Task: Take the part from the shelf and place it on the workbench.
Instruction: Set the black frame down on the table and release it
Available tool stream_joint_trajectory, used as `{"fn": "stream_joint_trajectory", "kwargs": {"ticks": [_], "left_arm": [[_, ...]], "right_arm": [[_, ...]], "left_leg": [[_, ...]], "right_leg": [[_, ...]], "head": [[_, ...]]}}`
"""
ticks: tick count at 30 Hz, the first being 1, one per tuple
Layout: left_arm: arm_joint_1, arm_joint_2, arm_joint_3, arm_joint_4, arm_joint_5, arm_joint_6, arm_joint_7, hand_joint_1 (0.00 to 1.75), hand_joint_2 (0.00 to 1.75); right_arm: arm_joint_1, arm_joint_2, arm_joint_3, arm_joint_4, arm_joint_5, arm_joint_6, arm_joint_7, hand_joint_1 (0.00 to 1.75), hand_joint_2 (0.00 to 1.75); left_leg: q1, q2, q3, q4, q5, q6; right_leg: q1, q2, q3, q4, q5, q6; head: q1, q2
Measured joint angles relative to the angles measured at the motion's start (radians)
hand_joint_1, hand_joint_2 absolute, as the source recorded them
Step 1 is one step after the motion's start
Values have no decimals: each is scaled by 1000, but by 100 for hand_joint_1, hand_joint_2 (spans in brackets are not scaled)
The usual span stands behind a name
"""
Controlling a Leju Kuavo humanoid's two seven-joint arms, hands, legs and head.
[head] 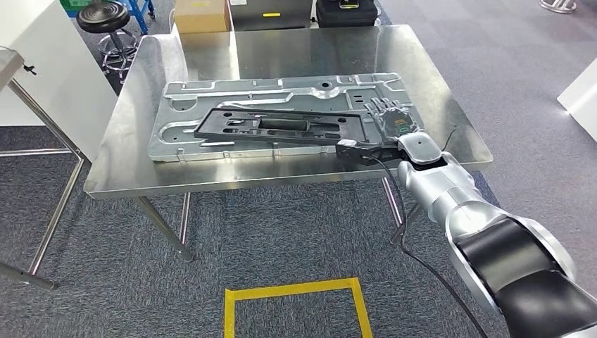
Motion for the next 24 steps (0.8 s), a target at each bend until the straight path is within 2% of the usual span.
{"fn": "stream_joint_trajectory", "kwargs": {"ticks": [1,3,4,5,6,7,8,9,10,11,13,14,15,16,17,18,19,20,21,22,23,24], "left_arm": [[0,0,0,0,0,0,0,0,0],[0,0,0,0,0,0,-1,0,0],[-1,0,0,0,1,0,-2,0,0],[-1,1,0,0,5,0,-3,0,0],[-1,2,0,0,11,0,-4,0,0],[1,2,1,0,17,1,-6,0,0],[5,2,1,0,24,1,-8,0,0],[11,2,2,0,28,1,-10,0,0],[18,1,2,0,29,2,-12,0,0],[26,0,2,0,30,2,-12,0,0],[34,0,2,0,30,4,-9,0,0],[33,-2,2,0,28,5,-7,0,0],[32,-5,2,0,24,6,-5,0,0],[30,-10,1,0,18,7,-2,0,0],[30,-15,1,0,13,8,1,0,0],[31,-19,0,0,9,10,3,0,0],[32,-22,-1,0,5,12,5,0,0],[33,-25,-1,0,3,13,7,0,0],[33,-27,-2,0,1,14,8,0,0],[32,-28,-3,0,1,15,8,0,0],[30,-29,-3,0,1,17,9,0,0],[26,-29,-3,0,2,18,9,0,0]], "right_arm": [[-1,-3,-1,0,0,-2,0,0,0],[-1,-4,-3,-1,0,-4,1,0,0],[-1,-8,-5,-1,0,-8,3,0,0],[4,-29,-15,-3,-11,-35,14,0,0],[17,-68,-34,-9,-37,-76,15,0,0],[36,-118,-61,-18,-71,-125,9,0,0],[62,-175,-96,-27,-110,-176,-3,0,0],[91,-222,-131,-37,-142,-210,-26,0,0],[120,-258,-166,-44,-167,-238,-41,0,0],[156,-284,-203,-55,-191,-269,-54,0,0],[262,-318,-293,-91,-268,-346,-97,0,0],[338,-325,-355,-117,-325,-384,-137,0,0],[425,-324,-431,-139,-388,-413,-188,0,0],[512,-313,-514,-155,-448,-430,-238,0,0],[594,-294,-603,-161,-501,-436,-279,0,0],[662,-269,-687,-154,-541,-437,-306,0,0],[719,-244,-759,-144,-566,-437,-321,0,0],[765,-220,-821,-132,-582,-438,-330,0,0],[802,-200,-871,-123,-596,-433,-335,0,0],[830,-182,-913,-116,-613,-419,-332,0,0],[851,-158,-953,-106,-636,-391,-320,0,0],[869,-133,-991,-93,-662,-355,-298,0,0]], "left_leg": [[1,0,-6,26,-29,-1],[2,0,-11,48,-49,-3],[3,0,-17,84,-70,-6],[6,1,-10,126,-73,-10],[9,1,15,145,-65,-15],[13,1,58,136,-60,-19],[15,0,119,80,-50,-21],[15,-3,165,17,-59,-16],[14,-5,192,-26,-76,-11],[12,-6,202,-45,-85,-3],[12,-2,193,-51,-74,16],[14,-1,186,-54,-64,27],[15,-1,176,-58,-52,37],[16,-3,165,-59,-41,44],[14,-7,150,-59,-29,48],[12,-11,134,-59,-18,50],[9,-13,118,-58,-7,50],[7,-13,102,-57,4,48],[4,-11,87,-56,15,46],[2,-6,73,-55,25,42],[0,-1,63,-54,33,38],[-2,5,57,-53,42,32]], "right_leg": [[0,0,-6,0,6,-2],[0,1,-11,0,10,-2],[0,1,-18,0,15,-1],[-2,1,-38,5,28,3],[-3,-2,-61,11,41,10],[-5,-9,-85,20,55,18],[-5,-18,-105,30,65,27],[-4,-28,-113,37,69,34],[-1,-35,-118,41,75,40],[1,-38,-120,40,82,46],[0,-37,-120,36,92,57],[-2,-30,-123,44,74,63],[-4,-22,-131,70,37,68],[-7,-12,-142,115,-17,72],[-8,-4,-156,178,-73,75],[-10,1,-169,242,-112,77],[-11,3,-174,292,-125,78],[-11,5,-167,317,-115,77],[-11,5,-142,307,-88,76],[-11,5,-99,263,-62,73],[-9,3,-41,193,-56,68],[-5,2,15,114,-65,61]], "head": [[0,0],[0,0],[0,0],[0,0],[0,0],[0,0],[0,0],[0,0],[0,0],[0,0],[0,0],[0,0],[0,0],[0,0],[0,0],[0,0],[0,0],[0,0],[0,0],[0,0],[0,0],[0,0]]}}
